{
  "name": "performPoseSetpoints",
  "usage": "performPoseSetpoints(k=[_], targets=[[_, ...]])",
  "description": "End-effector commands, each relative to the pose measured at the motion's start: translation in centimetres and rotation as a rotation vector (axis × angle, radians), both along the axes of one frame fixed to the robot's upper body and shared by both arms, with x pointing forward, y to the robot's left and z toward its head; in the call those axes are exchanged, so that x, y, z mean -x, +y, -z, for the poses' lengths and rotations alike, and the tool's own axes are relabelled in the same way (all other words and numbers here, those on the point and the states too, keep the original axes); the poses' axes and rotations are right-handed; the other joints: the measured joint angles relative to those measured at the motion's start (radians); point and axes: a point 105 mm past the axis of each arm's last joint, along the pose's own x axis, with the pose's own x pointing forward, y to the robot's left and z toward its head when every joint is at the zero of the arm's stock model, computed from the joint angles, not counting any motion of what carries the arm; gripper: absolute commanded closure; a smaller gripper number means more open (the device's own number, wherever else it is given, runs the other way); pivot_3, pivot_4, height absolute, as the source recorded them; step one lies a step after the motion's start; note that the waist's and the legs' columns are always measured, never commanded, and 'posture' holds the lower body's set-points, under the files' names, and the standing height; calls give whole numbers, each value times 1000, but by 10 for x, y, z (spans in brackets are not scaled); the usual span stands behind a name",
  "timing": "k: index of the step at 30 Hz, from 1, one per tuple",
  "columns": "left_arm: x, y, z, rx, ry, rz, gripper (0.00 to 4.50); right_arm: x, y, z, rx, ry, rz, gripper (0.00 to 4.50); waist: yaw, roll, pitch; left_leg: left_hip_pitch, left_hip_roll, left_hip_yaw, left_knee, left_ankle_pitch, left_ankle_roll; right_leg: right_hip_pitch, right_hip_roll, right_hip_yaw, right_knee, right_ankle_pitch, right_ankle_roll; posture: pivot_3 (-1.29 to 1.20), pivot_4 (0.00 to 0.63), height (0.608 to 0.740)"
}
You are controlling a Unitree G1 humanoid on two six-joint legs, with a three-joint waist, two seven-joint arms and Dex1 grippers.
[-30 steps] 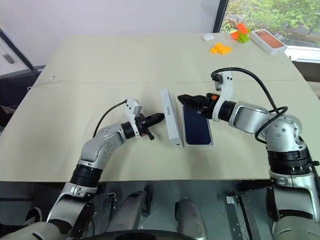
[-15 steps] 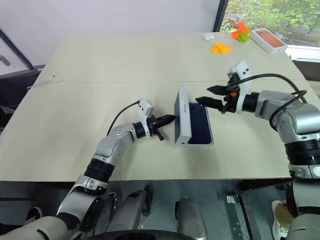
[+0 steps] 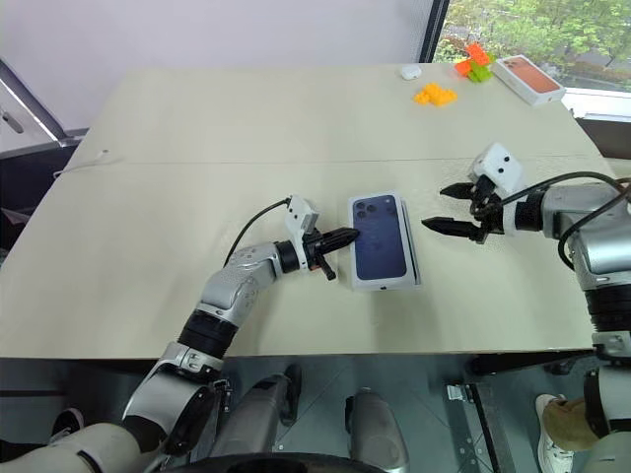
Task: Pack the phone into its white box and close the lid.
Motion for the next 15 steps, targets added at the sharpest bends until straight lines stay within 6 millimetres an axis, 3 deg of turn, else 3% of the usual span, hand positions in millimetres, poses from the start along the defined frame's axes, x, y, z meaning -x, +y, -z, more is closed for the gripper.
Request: performPoseSetpoints(k=[1,8,11,15], targets=[[1,-6,-14,23,-54,10,4500,0,1,-4,60,-49,-36,551,1,0,0,0,0,0,0,0,0,0,0,0,0,0,0,0,150,740],[-4,15,-33,63,-86,-89,4500,-4,13,2,29,-62,-43,551,1,0,0,0,0,0,0,0,0,0,0,0,1,0,0,0,150,740],[-6,27,-29,41,-61,-127,4500,-8,10,3,42,-71,-11,1387,2,1,0,0,0,0,0,1,-1,0,0,0,1,0,0,0,150,740],[-3,38,-16,8,-12,-142,4500,-13,8,7,85,-116,3,3307,2,1,0,1,0,0,0,1,-1,1,0,0,2,0,0,0,150,740]])
